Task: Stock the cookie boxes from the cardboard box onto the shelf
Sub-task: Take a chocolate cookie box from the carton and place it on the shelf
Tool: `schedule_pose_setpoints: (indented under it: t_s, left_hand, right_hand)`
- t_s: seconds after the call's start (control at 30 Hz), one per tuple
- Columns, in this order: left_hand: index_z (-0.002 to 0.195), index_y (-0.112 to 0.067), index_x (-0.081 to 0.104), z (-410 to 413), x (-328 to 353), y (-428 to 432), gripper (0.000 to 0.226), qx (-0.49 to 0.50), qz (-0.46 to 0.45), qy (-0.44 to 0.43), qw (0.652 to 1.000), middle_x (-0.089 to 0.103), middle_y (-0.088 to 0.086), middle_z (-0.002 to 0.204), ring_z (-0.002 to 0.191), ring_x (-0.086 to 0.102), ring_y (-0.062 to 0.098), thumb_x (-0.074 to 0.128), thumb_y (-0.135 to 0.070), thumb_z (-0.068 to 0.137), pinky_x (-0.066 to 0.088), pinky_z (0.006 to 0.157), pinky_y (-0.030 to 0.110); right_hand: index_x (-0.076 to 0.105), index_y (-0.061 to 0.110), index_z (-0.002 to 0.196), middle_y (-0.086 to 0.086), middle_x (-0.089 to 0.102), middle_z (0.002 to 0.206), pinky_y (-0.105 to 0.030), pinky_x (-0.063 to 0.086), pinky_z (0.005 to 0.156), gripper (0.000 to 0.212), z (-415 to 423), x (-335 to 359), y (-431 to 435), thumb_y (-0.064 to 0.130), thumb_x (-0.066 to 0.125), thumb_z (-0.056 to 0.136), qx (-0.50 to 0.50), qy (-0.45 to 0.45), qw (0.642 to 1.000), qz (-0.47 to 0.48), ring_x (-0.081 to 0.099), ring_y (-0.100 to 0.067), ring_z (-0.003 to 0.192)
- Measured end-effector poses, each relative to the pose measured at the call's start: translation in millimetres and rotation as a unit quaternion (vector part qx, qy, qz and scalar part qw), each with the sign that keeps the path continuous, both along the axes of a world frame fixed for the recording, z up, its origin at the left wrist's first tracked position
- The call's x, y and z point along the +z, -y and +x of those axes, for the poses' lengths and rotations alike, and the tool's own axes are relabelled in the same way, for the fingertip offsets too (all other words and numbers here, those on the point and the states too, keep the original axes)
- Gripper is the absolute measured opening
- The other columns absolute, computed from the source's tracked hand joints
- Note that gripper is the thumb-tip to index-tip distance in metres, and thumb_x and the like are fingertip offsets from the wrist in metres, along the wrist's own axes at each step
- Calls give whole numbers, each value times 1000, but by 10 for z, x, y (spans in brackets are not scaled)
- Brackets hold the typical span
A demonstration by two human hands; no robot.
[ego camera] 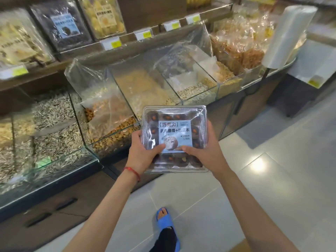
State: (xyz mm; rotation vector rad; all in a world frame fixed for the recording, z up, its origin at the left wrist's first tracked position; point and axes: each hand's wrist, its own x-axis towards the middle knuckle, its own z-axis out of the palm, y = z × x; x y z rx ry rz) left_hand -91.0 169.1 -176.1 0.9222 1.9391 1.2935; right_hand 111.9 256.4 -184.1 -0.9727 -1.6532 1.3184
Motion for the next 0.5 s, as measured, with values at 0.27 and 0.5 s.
schedule_pose_setpoints:
  t_s: [0.27, 0.5]
  left_hand:
    - [137, -18, 37, -1114, 180, -691, 87, 62, -6, -16, 998, 54, 4, 134, 121, 55, 22, 89, -33, 69, 46, 104, 44]
    - [132, -25, 40, -2125, 452, -1391, 95, 94, -7, -46, 994, 58, 3, 129, 118, 59, 25, 88, -54, 56, 50, 99, 49]
  right_hand:
    - [36, 24, 152, 19, 59, 134, -9, 51, 86, 100, -1225, 151, -942, 9, 93, 71, 65, 4, 998, 12, 56, 12, 120]
    - [10, 41, 160, 9, 39, 158, -48, 45, 113, 136, -2317, 264, -1809, 49, 98, 56, 99, 52, 994, -10, 42, -15, 144]
